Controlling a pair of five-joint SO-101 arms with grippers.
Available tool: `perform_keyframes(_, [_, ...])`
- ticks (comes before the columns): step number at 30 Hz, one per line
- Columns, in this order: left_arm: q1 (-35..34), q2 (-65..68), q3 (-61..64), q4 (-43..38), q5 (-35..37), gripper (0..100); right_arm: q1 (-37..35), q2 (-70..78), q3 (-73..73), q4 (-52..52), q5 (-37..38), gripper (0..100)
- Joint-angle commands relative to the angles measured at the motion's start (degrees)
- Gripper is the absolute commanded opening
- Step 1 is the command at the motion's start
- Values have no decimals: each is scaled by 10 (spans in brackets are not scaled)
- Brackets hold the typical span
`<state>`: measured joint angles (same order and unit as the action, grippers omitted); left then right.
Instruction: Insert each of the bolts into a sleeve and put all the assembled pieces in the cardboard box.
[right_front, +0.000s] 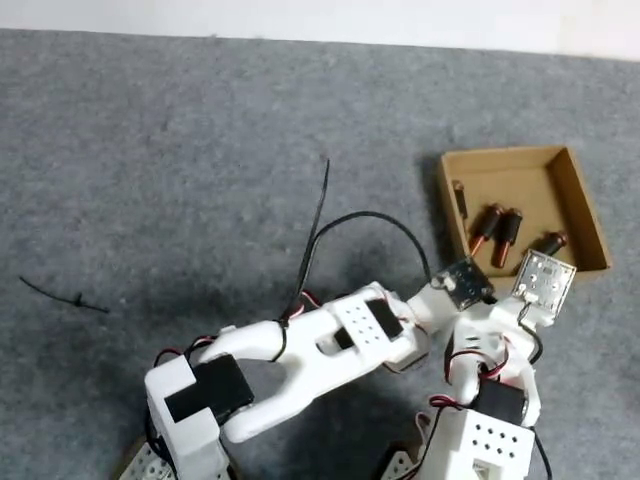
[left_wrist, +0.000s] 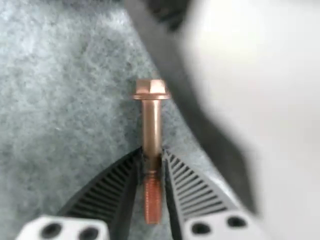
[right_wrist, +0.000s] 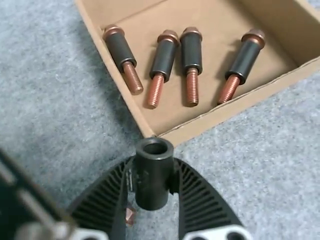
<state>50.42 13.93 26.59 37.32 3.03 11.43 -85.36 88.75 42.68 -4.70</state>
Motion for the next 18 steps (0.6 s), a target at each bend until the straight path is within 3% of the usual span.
perform_keyframes(1, [-31,-2,-11,5,-11,6,0,-7,-4,-3,7,5])
perform_keyframes(5, [-57,-31,-4,9,-10,5,0,-7,-5,-3,7,5])
perform_keyframes(10, [-101,-148,19,87,-10,5,0,-7,-4,-3,7,5])
perform_keyframes(18, [-265,-249,25,137,-10,5,0,-7,-4,-3,8,5])
